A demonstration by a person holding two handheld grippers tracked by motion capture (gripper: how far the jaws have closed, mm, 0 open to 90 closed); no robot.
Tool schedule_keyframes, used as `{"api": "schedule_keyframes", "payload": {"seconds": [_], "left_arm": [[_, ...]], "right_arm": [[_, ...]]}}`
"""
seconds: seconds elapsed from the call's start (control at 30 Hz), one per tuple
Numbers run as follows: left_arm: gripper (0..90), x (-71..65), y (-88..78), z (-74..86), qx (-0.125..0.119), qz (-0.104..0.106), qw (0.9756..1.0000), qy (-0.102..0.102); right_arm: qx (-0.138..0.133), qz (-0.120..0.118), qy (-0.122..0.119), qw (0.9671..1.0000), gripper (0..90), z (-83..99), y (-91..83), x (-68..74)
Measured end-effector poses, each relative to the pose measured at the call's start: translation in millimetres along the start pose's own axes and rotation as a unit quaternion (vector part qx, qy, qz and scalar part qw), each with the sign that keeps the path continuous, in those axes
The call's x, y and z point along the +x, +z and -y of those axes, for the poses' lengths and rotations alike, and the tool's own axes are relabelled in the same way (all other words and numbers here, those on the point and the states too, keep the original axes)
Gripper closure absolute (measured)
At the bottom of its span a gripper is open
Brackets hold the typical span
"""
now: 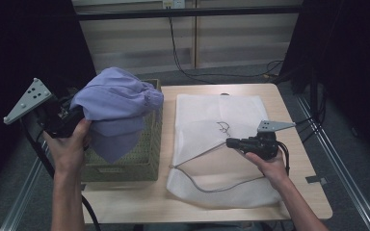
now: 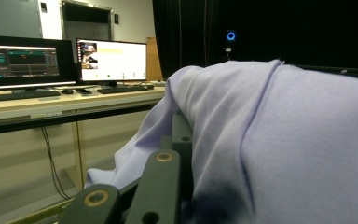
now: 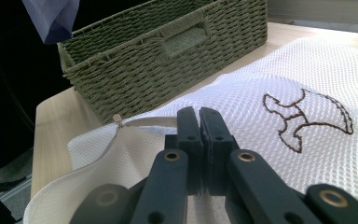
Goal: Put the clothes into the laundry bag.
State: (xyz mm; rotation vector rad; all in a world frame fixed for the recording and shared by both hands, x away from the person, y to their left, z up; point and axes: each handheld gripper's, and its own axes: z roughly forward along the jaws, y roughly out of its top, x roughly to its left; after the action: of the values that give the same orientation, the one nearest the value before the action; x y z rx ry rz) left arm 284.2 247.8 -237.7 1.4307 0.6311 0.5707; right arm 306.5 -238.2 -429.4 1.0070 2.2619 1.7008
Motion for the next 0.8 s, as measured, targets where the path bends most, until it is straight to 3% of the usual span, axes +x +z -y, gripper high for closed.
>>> {"api": "schedule_keyframes", "payload": {"seconds": [0.47,0.67,0.8], "left_arm": [[83.4,-25.8,8.5,-5.8,-0.003,0.036,0.9993,0.003],[83.4,-42.7,14.0,-8.9,-0.001,0.066,0.9978,0.005],[83.4,-53.4,17.6,-11.2,-0.001,0.098,0.9952,-0.007]], "right_arm": [[0.001,-0.003,0.001,1.0,88.4,0.4,0.6,-0.1],[0.002,-0.003,-0.001,1.0,88.4,0.5,0.9,0.2],[0.001,-0.005,0.0,1.0,88.4,0.5,0.8,0.3]]}}
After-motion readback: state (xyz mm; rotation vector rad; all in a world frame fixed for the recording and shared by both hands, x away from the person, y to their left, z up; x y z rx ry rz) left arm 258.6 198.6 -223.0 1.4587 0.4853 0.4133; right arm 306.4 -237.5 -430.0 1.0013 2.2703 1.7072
